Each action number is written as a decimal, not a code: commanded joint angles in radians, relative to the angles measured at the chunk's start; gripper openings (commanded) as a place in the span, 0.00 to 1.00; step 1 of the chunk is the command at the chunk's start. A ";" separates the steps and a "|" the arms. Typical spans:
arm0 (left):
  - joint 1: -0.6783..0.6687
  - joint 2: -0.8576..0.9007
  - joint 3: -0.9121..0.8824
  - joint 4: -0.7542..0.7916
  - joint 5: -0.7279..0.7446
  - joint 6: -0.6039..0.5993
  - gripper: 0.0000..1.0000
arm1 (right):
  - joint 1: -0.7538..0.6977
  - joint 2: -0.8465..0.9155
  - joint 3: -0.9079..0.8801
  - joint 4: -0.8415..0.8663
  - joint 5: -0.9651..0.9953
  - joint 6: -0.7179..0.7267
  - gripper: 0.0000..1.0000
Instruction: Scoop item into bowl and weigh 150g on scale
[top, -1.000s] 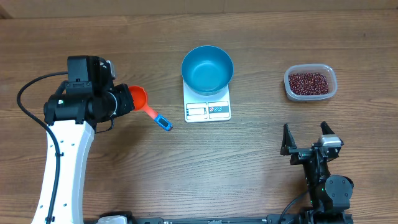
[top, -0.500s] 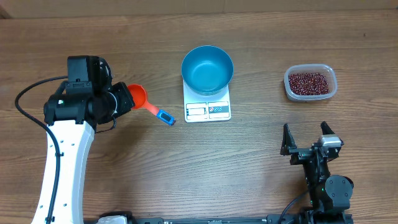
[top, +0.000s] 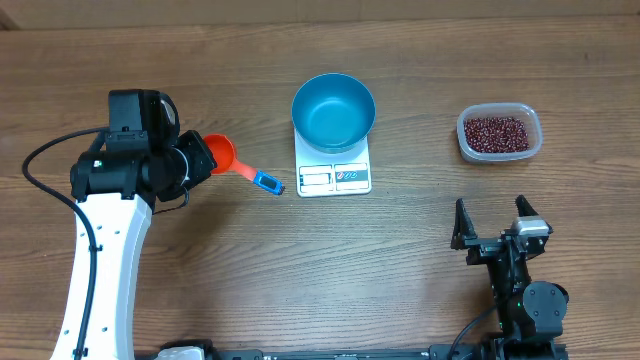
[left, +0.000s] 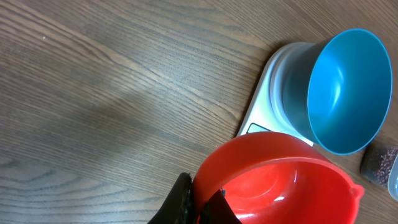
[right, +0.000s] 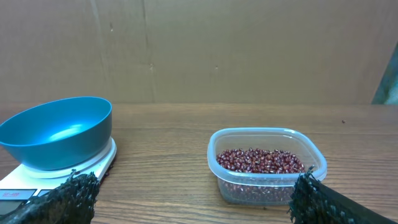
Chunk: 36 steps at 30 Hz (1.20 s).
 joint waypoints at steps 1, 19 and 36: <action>-0.002 -0.008 -0.005 -0.005 0.028 -0.041 0.05 | 0.002 -0.010 -0.010 0.005 0.006 -0.003 1.00; -0.002 -0.008 -0.005 -0.008 0.053 -0.090 0.04 | 0.002 -0.008 0.082 -0.037 -0.126 0.324 1.00; -0.088 -0.008 -0.005 -0.006 0.010 -0.303 0.04 | 0.002 0.537 0.459 -0.148 -0.416 0.438 1.00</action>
